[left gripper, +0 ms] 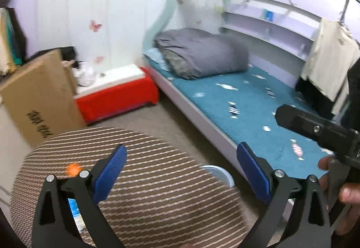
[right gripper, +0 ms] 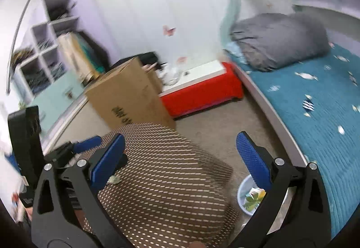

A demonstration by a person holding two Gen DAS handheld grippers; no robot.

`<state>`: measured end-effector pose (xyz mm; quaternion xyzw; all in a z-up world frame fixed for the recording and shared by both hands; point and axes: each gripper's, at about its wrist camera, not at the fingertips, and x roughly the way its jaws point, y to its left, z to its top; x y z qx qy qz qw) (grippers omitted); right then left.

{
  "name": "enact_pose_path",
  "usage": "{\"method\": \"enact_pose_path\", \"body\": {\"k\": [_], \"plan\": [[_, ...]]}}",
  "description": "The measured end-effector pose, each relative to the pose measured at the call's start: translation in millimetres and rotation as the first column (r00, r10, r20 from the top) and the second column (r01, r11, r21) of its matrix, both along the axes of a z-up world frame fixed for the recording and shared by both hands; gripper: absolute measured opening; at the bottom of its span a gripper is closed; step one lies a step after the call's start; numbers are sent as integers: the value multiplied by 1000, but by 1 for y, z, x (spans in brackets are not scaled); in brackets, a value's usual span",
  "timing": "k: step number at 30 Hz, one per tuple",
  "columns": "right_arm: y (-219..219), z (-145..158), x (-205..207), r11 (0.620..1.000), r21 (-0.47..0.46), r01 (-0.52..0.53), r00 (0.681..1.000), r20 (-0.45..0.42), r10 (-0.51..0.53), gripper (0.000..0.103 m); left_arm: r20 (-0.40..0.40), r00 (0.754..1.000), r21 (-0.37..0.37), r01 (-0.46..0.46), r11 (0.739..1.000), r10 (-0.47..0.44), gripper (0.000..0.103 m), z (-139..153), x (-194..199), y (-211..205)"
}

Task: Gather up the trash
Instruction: 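Move both grippers back to the table toward the blue wrapper and tube, then grasp the white-and-blue tube with the left gripper while the right gripper grasps the printed wrapper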

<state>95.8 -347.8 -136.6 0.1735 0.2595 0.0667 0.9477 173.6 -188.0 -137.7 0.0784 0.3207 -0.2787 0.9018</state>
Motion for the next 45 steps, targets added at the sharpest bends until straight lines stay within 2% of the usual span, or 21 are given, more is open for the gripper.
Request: {"method": "enact_pose_path", "body": {"k": [3,8,11,14,18,19,21,22,23,25,26,27,30,31,34,36,38,40,43,45], "plan": [[39,-10,22,989,-56,-140,989,-47,137,97,41,993,27,-114,993,113,96,-1,0,44],[98,-33,46,943,-143,-301,953,-90,290,97,9,949,17,-314,949,314,96,-15,13,124],[127,-54,61,910,-175,-377,923,-150,353,97,-13,920,102,-389,916,392,96,-37,30,160],[151,-74,69,858,-235,-456,884,-229,407,97,-63,899,181,-417,891,434,96,-64,53,182],[175,-91,76,789,-313,-529,845,-281,455,97,-149,886,197,-408,891,439,93,-91,69,203],[180,-95,80,772,-321,-549,832,-295,469,97,-164,885,197,-404,893,437,90,-96,72,204],[192,-104,86,738,-348,-578,813,-323,485,97,-201,885,186,-387,903,421,76,-105,78,208],[199,-110,90,717,-369,-592,804,-341,488,97,-209,884,174,-386,906,417,75,-107,79,210],[205,-114,92,700,-380,-605,794,-354,494,97,-205,888,165,-383,909,412,67,-107,80,213],[216,-120,98,675,-391,-625,779,-363,511,97,-214,897,141,-364,921,387,41,-103,83,217],[221,-122,101,663,-393,-638,769,-366,524,97,-233,897,121,-357,926,376,20,-103,85,219],[226,-124,103,651,-390,-652,758,-367,540,97,-258,895,96,-350,932,363,12,-103,84,222],[240,-129,110,628,-386,-676,737,-371,565,96,-259,892,67,-365,929,370,11,-103,74,235],[244,-130,111,620,-383,-684,729,-370,576,94,-259,892,55,-370,927,371,11,-103,70,239],[254,-130,111,602,-362,-712,702,-365,611,75,-258,887,29,-388,921,382,11,-103,55,253],[261,-128,111,598,-359,-717,697,-357,621,57,-252,885,16,-401,916,392,11,-100,42,262],[266,-126,110,600,-352,-719,695,-360,622,31,-246,884,2,-410,912,398,11,-99,33,268],[270,-125,108,603,-345,-719,695,-369,617,22,-240,885,-11,-415,910,400,11,-98,28,271],[272,-124,100,615,-344,-710,704,-376,603,20,-222,888,-22,-418,908,403,11,-95,17,272],[267,-122,96,642,-321,-697,716,-363,596,19,-206,891,-17,-417,909,405,11,-91,8,271]]}}
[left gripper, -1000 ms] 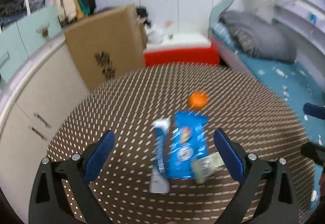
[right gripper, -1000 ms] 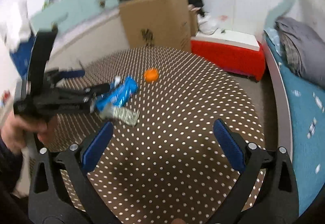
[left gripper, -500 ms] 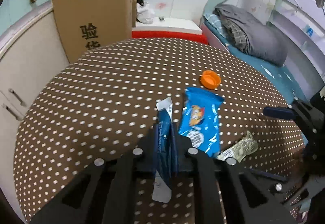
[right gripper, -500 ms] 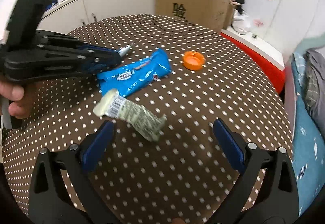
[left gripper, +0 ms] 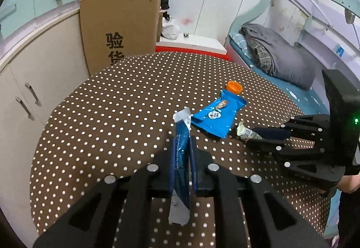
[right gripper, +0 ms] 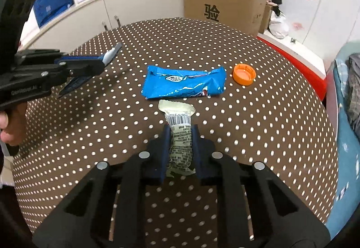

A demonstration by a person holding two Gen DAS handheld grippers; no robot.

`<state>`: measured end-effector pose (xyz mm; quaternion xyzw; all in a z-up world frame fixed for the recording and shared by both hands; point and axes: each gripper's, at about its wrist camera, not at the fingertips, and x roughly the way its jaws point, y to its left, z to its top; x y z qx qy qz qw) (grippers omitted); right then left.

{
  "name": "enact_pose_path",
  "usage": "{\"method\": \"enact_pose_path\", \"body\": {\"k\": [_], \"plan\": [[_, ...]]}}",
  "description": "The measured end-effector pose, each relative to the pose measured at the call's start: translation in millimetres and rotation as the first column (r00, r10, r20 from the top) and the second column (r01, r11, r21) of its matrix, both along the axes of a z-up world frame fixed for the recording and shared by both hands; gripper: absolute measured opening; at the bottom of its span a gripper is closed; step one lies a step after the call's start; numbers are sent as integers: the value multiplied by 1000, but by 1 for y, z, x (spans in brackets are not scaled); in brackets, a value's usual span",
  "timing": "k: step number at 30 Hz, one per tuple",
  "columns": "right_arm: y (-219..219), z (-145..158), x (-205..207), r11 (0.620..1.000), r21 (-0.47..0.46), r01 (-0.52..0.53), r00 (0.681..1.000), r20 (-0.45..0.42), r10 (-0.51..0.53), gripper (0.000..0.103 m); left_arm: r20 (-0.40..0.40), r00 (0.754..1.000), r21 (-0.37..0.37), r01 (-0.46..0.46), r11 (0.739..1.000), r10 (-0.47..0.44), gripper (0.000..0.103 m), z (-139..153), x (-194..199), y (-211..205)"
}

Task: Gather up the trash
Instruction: 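Grasp the white-and-blue tube with the left gripper while the right gripper grasps the printed wrapper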

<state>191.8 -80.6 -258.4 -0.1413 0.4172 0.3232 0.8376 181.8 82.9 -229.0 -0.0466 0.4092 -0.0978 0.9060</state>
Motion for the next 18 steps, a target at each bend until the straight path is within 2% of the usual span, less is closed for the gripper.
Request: {"method": "enact_pose_path", "body": {"k": [7,11,14,18], "plan": [[-45,24,-18,981,168,99,995,-11,-99,19,31,999,22,25,999,-26,11,14,-12,-15],[-82,45,-28,959,238,155,987,10,-162,19,59,996,34,68,997,-70,11,29,-14,-41],[-125,63,-36,924,318,212,972,27,-232,19,79,990,43,112,993,-115,11,41,-12,-69],[-199,80,-49,855,416,310,934,36,-357,19,97,979,44,174,984,-178,11,57,-6,-117]]}}
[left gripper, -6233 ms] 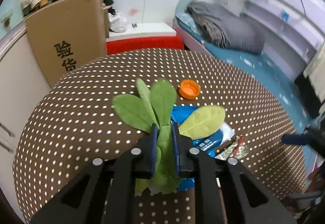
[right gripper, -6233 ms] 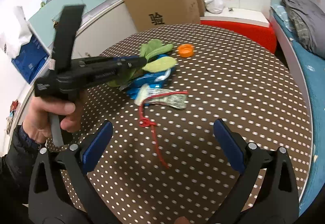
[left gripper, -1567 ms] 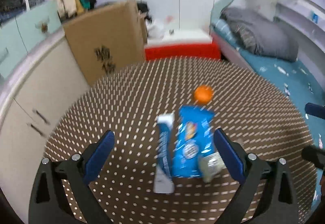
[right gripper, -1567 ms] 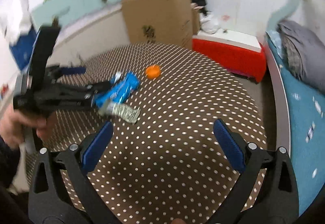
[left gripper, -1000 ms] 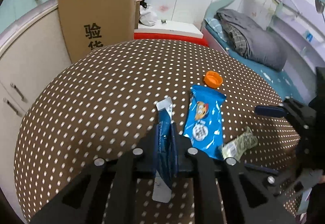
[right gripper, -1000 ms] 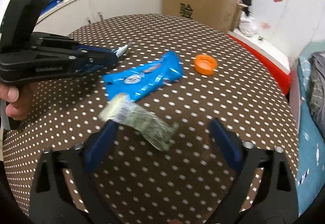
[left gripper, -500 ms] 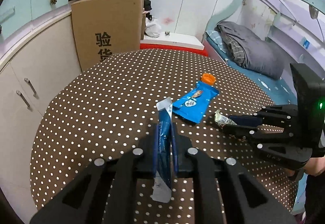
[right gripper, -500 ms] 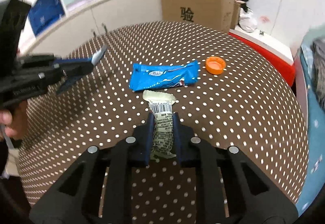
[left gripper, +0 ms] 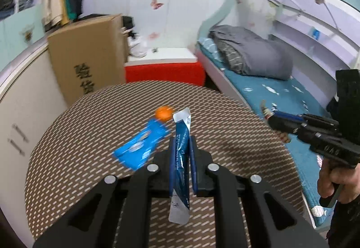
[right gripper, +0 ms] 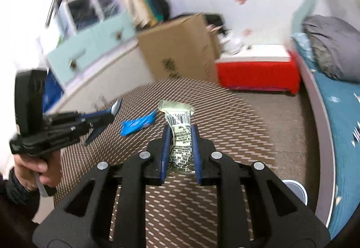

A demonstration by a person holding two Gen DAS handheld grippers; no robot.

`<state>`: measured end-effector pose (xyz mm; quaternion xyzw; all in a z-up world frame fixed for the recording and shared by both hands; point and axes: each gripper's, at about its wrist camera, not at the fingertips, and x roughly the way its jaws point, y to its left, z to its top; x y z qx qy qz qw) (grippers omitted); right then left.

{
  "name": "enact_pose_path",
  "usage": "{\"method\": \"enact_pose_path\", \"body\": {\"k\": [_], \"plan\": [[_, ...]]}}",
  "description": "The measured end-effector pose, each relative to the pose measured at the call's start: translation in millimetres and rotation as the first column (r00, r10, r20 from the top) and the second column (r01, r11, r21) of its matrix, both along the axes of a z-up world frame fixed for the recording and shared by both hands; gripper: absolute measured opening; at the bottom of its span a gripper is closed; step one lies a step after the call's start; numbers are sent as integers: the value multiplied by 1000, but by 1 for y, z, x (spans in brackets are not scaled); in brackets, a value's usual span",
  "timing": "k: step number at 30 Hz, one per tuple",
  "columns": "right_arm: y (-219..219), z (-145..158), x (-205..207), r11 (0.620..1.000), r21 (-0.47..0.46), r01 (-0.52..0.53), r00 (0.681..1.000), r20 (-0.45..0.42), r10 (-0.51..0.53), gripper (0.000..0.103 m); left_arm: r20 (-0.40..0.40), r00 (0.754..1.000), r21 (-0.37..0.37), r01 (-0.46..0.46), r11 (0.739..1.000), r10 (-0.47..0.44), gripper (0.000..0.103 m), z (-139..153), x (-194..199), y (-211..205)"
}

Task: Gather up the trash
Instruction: 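Grasp the white-and-blue tube with the left gripper while the right gripper grasps the printed wrapper, then carry the tube and printed wrapper over the wastebasket and open both grippers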

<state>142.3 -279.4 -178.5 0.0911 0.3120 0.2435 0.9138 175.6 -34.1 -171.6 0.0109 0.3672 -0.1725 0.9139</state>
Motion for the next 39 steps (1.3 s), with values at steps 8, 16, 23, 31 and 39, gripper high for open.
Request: {"method": "enact_pose_path", "body": {"k": [8,16,23,31,39], "plan": [[-146,-32,-4,944,67,322,945,-78,-317,19,2,989,-31,146,989,-146,11,15,16,-108],[-226,-137,24,866,35,498,829,-312,-464,19,-41,969,-33,243,969,-244,11,2,37,-193],[-256,-209,46,831,28,555,741,-470,-479,21,-138,948,-10,289,957,-288,11,-29,66,-253],[-284,-258,46,754,86,651,645,-587,-489,70,-247,905,45,368,929,-346,11,-76,81,-313],[-306,-206,1,676,108,729,626,-505,-594,91,-374,840,74,450,890,-394,11,-116,93,-362]]}}
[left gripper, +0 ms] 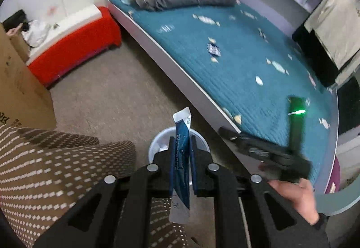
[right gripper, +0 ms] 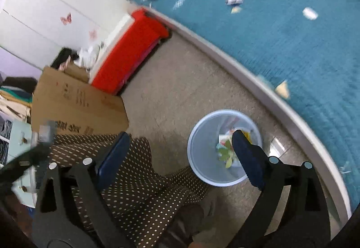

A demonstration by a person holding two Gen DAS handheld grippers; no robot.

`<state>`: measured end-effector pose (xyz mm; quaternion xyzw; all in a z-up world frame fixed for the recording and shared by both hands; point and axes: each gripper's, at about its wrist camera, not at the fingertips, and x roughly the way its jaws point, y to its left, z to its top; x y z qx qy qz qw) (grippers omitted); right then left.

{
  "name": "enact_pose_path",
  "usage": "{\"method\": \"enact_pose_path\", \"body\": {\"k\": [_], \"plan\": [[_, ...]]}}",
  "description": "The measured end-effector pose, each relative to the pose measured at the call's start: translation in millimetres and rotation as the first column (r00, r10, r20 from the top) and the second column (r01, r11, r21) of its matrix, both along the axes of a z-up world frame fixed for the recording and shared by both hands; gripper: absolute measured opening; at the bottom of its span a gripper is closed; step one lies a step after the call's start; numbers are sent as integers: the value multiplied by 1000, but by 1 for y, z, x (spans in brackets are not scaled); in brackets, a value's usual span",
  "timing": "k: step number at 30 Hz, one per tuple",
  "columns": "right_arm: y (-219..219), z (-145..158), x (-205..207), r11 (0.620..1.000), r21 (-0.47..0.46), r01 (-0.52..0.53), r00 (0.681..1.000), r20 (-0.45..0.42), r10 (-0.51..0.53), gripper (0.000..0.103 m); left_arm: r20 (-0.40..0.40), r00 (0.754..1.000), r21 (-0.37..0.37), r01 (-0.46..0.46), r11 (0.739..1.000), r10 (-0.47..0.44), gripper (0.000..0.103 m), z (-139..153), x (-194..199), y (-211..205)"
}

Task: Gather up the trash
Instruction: 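Carry the tube and printed wrapper over the wastebasket and open both grippers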

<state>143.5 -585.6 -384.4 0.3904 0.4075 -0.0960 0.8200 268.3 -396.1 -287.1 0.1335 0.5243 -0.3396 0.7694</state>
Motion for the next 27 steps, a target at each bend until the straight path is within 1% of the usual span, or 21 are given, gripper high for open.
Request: {"method": "enact_pose_path", "body": {"k": [5,7,11,12,13,15,16,17,20,24,27], "plan": [[-12,48,-29,997,-59,52,995,90,-46,94,-45,997,61,58,996,-56,11,-25,4,-34],[-15,61,-37,995,-72,71,992,114,-63,94,-56,996,82,72,994,-68,11,-33,7,-44],[-17,76,-44,992,-90,88,987,139,-75,94,-82,993,107,94,990,-86,13,-48,14,-56],[-17,79,-45,992,-91,91,986,145,-77,94,-93,992,109,99,989,-89,20,-51,16,-58],[-17,80,-46,991,-94,93,986,147,-78,95,-105,990,115,101,988,-90,29,-53,17,-58],[-14,82,-47,990,-99,98,986,148,-83,95,-92,993,114,82,990,-71,86,-53,21,-57],[-12,83,-47,989,-102,103,985,147,-87,96,-75,996,114,61,992,-52,92,-51,22,-56],[-11,83,-46,989,-103,105,985,146,-89,97,-55,998,107,39,994,-33,93,-47,23,-52],[-5,86,-46,987,-117,113,986,139,-96,97,-38,999,91,12,996,-9,93,-34,25,-43],[2,95,-46,983,-138,121,985,142,-101,97,23,999,52,-30,998,29,94,-7,21,-26],[10,106,-46,982,-154,111,985,151,-87,97,53,998,15,-45,999,44,94,14,15,-11]]}}
